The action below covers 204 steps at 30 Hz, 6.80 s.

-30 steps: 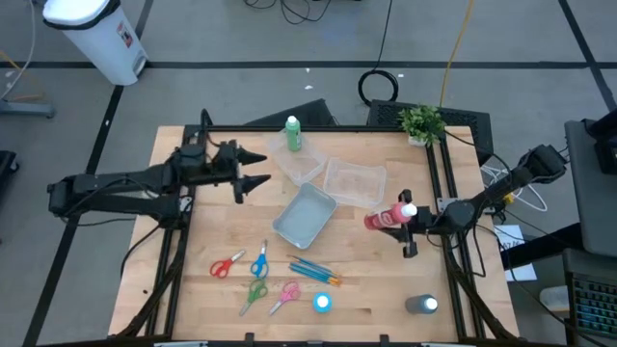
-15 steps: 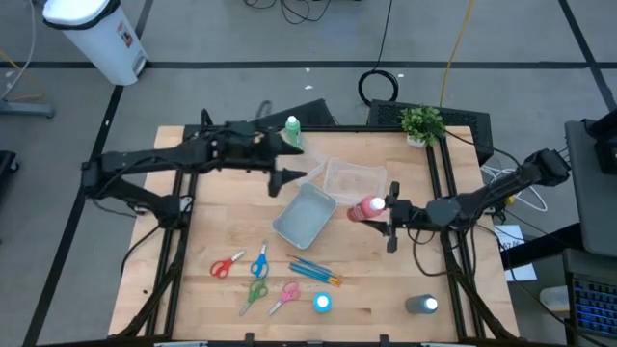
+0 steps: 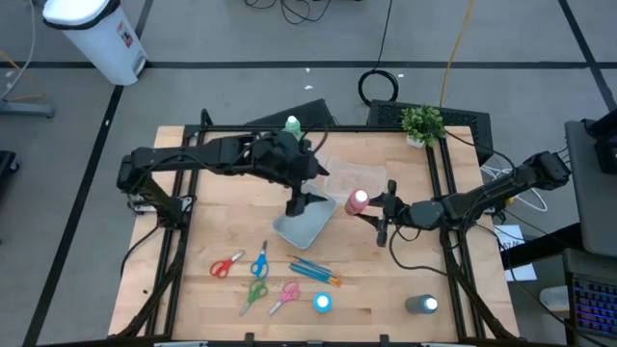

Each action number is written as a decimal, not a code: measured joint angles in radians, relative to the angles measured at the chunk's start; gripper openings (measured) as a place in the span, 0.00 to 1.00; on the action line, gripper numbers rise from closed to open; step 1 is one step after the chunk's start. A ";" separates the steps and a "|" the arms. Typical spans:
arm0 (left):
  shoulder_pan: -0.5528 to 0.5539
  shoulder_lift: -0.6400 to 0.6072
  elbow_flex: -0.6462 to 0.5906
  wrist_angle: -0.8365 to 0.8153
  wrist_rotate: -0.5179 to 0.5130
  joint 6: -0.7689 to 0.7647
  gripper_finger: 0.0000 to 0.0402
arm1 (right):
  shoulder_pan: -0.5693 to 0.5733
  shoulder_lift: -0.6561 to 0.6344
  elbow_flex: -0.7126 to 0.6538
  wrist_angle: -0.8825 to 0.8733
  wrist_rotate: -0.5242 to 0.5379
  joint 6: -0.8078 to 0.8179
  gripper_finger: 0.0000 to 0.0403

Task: Pick & Place Paint Supplies
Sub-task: Put the pink paint bottle into the left transparent bin

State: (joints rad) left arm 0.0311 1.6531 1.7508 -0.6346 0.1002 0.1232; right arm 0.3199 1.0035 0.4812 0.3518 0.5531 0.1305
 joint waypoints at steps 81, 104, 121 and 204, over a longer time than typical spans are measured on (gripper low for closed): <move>-0.020 0.181 0.252 -0.235 -0.085 -0.024 0.30 | -0.013 0.019 -0.001 -0.127 0.000 0.119 0.57; 0.270 -0.044 0.230 -0.490 -0.325 -0.106 0.30 | -0.013 0.019 -0.001 -0.117 -0.004 0.116 0.66; 0.535 -0.042 -0.036 -0.369 -0.157 -0.106 0.30 | -0.013 0.019 -0.001 -0.117 -0.004 0.115 0.64; 0.611 -0.017 -0.433 0.006 -0.121 -0.171 0.30 | -0.013 0.019 -0.002 -0.118 -0.004 0.115 0.62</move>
State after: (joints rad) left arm 0.6418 1.6363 1.3174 -0.6291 -0.0211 -0.0475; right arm 0.3070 1.0225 0.4797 0.2340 0.5488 0.2459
